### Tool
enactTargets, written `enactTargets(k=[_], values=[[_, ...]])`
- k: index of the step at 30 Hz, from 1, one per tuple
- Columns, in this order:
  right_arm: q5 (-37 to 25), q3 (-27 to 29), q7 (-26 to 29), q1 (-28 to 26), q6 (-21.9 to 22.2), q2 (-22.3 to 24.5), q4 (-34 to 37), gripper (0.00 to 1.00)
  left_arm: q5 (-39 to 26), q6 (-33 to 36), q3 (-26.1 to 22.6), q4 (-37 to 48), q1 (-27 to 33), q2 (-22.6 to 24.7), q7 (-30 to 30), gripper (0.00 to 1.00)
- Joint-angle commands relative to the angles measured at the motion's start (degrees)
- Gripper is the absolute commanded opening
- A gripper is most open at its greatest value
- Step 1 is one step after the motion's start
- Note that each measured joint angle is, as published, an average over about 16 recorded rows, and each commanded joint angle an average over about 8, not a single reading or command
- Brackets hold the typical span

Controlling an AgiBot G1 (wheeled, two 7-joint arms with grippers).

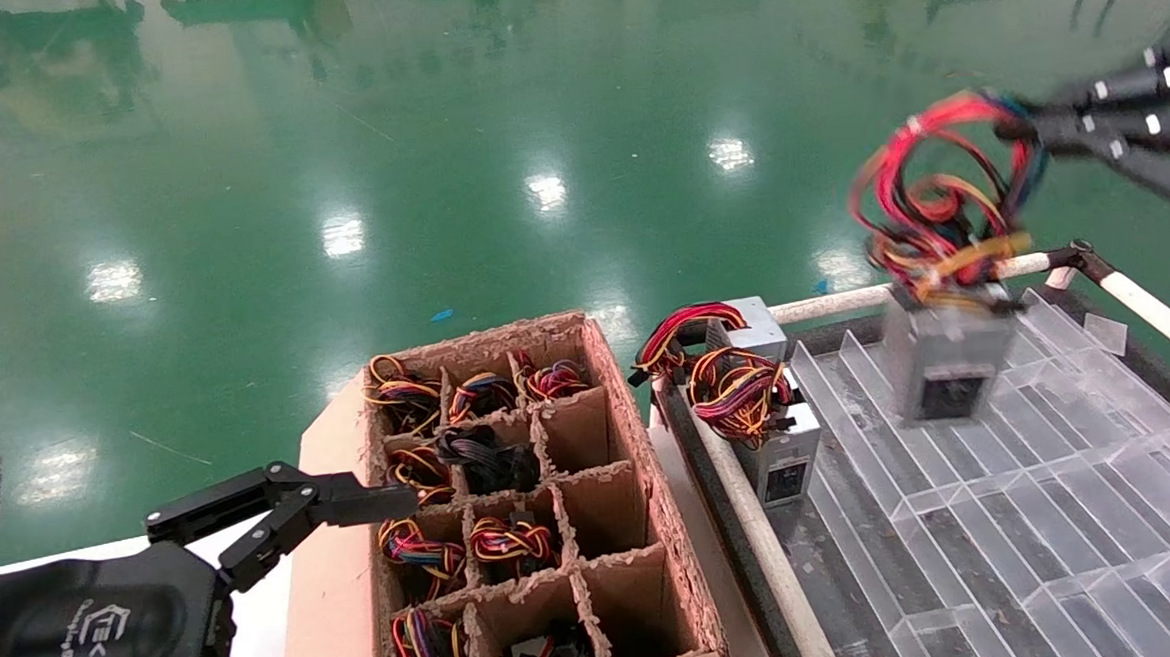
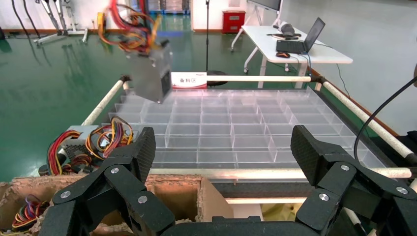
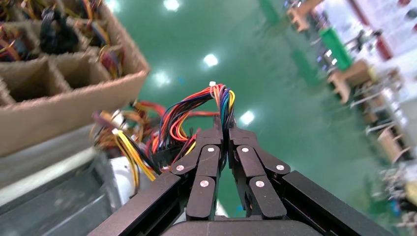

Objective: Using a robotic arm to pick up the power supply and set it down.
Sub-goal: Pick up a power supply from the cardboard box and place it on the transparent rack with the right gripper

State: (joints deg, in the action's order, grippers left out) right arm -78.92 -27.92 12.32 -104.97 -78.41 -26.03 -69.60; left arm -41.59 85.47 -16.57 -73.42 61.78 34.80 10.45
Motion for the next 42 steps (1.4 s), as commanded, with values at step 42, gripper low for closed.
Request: enactTargets(k=[42], values=[[-3.4,-7.7,-14.6,3.5,-6.2,-14.0,22.6,0.00,0.1,-0.1,-0.1,0.0,0.0,-0.1,-0.1,1.00]])
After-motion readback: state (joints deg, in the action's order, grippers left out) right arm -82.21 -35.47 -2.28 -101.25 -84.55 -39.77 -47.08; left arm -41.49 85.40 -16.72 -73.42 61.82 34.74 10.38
